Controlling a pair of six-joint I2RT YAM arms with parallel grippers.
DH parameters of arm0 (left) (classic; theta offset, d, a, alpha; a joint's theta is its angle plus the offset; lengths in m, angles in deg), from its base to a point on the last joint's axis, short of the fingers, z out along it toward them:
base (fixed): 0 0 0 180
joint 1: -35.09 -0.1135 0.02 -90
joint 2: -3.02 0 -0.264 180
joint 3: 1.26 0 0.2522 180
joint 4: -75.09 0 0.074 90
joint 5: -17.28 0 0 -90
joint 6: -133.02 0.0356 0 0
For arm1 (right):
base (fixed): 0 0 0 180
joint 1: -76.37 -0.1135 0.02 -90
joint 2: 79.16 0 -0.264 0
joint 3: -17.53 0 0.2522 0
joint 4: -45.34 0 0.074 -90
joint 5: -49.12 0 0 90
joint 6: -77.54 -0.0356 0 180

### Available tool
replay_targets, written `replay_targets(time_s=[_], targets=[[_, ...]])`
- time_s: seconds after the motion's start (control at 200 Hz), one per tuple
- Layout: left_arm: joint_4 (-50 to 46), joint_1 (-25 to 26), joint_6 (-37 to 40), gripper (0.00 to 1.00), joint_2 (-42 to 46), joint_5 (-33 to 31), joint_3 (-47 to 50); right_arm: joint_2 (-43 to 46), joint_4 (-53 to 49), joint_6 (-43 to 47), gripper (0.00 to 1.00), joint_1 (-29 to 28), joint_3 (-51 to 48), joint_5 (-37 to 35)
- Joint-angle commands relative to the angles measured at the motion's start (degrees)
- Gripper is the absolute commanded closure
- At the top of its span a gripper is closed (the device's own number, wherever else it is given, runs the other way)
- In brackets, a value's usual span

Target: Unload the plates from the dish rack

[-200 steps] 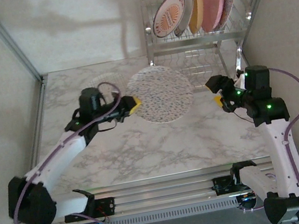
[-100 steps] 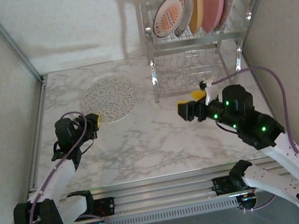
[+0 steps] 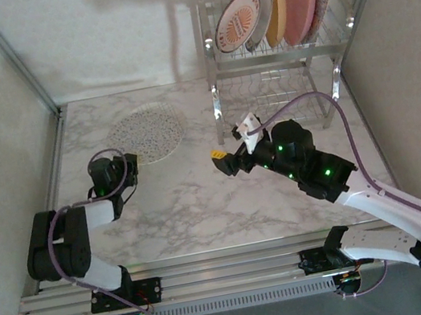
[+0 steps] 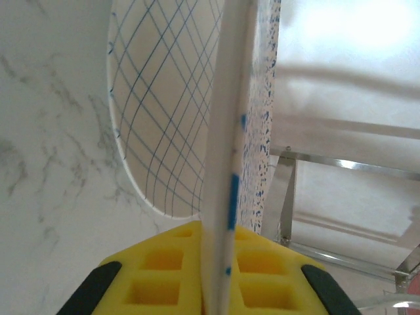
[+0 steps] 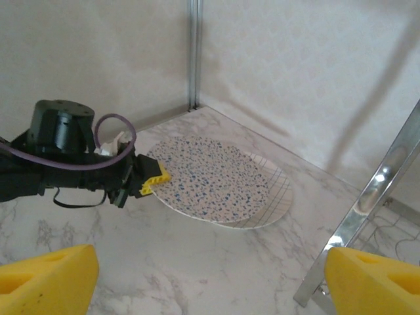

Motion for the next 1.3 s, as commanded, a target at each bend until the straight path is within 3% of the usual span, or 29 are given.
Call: replay_targets(time_s=[0.0, 0.941, 1.296], targets=[[10.35, -0.26, 1.47, 1.00, -2.83, 0.86, -4.82, -0.33, 3.36, 1.70, 0.10, -0.52, 2.74, 0.40], [9.34, -1.18, 3.37, 1.00, -18.90, 6.37, -13.27, -1.76, 3.28, -1.36, 0.08, -0.57, 3.26, -1.74], [4.26, -1.35, 5.07, 0.78, -18.92, 6.87, -15.64, -2.03, 2.83, -1.63, 0.07, -0.52, 3.75, -2.43]])
